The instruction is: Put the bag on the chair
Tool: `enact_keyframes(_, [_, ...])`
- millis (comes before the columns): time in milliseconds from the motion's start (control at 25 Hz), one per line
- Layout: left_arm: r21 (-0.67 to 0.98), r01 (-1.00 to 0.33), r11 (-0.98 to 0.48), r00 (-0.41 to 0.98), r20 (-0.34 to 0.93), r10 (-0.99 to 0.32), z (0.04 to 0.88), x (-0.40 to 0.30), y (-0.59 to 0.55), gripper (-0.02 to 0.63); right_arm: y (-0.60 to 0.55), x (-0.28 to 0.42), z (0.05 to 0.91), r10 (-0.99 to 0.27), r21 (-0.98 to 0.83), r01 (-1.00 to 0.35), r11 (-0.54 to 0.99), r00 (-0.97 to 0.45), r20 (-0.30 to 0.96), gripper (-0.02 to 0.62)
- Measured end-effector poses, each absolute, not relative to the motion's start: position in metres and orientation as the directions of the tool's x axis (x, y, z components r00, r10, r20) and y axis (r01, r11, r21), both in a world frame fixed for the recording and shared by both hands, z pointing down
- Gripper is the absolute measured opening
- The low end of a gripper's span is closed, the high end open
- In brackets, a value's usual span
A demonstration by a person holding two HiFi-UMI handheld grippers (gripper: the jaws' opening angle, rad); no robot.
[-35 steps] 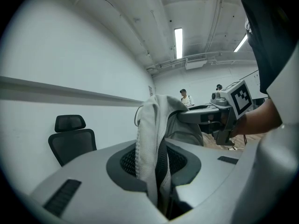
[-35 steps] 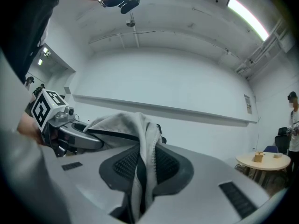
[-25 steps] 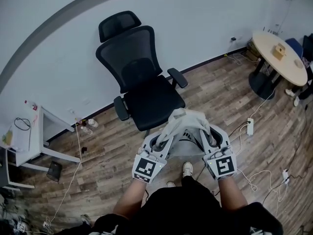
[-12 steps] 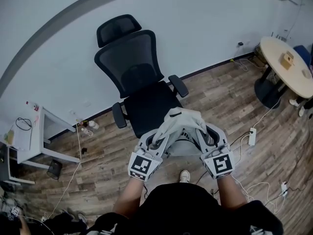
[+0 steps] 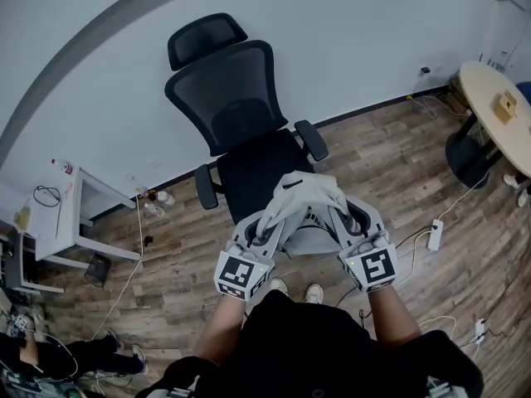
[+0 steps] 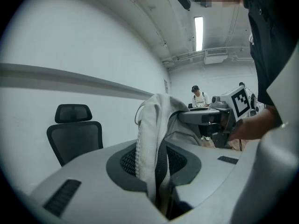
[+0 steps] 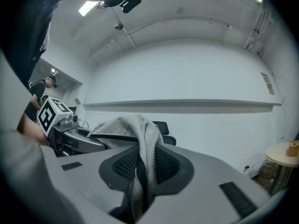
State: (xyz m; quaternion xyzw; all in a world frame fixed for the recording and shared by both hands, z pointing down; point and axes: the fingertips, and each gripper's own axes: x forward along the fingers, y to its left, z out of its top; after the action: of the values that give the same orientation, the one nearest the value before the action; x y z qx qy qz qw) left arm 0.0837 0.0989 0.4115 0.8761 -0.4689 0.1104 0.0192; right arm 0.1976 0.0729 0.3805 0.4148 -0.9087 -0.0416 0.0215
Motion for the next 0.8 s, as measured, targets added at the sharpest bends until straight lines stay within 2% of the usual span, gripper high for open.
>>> enact_keyframes(800, [-0.007, -0.853, -0.522, 0.51, 0.205, -0.836, 0.421, 0.014, -0.007, 0.084, -0.04, 0.124, 0.386, -0.711, 0.108, -0.704, 0.702, -0.701, 0.051, 0.081])
